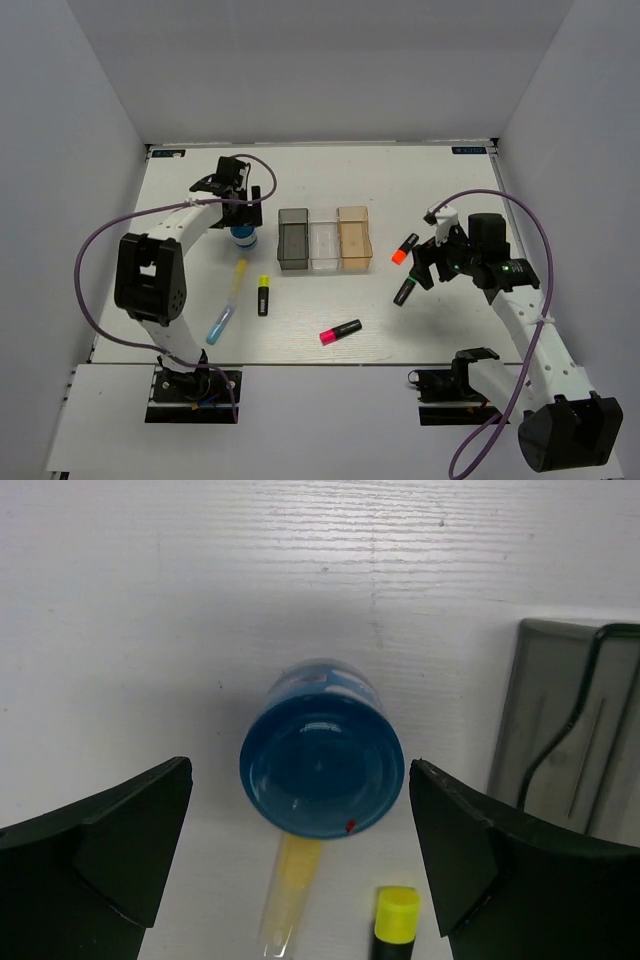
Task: Sort the stationery into containers
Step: Pick up the stationery from the center of the board.
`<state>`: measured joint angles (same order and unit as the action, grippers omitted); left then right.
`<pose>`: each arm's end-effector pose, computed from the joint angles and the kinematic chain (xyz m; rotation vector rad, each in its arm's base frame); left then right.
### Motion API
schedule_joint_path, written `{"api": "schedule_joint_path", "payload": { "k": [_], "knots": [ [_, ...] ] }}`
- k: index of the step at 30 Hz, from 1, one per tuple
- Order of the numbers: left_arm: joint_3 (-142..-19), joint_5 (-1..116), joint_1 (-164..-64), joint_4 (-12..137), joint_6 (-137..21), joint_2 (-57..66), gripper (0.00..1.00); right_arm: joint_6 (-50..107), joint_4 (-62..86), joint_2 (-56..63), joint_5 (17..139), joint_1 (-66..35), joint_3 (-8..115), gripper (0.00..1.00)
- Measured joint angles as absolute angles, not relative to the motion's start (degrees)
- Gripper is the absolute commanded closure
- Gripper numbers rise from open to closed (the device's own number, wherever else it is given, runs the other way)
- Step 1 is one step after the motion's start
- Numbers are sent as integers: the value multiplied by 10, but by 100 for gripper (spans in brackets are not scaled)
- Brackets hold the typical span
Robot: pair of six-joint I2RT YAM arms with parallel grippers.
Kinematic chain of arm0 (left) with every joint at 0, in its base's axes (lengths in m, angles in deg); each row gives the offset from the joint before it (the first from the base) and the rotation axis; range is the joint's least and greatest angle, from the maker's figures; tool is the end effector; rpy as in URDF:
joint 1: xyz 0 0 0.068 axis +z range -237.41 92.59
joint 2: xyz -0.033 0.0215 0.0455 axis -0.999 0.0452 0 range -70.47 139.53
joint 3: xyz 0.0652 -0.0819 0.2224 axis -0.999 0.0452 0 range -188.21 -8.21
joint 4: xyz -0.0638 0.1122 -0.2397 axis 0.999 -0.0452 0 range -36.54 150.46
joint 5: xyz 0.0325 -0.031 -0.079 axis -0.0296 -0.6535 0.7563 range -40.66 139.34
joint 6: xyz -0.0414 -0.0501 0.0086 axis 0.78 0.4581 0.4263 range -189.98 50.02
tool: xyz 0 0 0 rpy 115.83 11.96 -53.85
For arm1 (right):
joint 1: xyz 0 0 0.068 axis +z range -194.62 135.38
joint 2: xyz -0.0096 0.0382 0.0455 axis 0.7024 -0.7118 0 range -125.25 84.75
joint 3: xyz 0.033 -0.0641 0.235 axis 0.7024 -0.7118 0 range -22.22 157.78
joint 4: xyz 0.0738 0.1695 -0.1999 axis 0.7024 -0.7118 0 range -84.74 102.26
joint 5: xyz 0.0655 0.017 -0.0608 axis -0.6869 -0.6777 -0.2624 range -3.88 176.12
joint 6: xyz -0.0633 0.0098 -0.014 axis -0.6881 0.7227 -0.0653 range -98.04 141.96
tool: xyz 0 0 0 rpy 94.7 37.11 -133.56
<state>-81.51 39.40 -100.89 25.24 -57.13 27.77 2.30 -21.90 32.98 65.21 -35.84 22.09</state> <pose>0.3655 -0.0785 0.1850 -0.0457 2.5961 0.0622 0.2220 0.0529 0.2440 -0.7339 2.1370 0.3177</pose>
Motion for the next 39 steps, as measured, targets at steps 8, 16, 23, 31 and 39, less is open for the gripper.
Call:
{"api": "schedule_joint_path", "payload": {
  "k": [8, 16, 23, 31, 39],
  "knots": [
    [-847, 394, -1009, 245, -572, 341, 0, 22, -219, 329, 676, -342, 221, 10],
    [-846, 397, -1009, 246, -566, 344, 11, 21, -219, 324, 697, -328, 221, 10],
    [-845, 407, -1009, 240, -553, 344, 5, 20, -219, 322, 712, -321, 221, 10],
    [-836, 412, -1009, 230, -544, 344, 11, 20, -219, 322, 719, -321, 221, 10],
    [-837, 413, -1009, 226, -543, 344, 77, 20, -218, 322, 723, -321, 221, 10]
  ]
}}
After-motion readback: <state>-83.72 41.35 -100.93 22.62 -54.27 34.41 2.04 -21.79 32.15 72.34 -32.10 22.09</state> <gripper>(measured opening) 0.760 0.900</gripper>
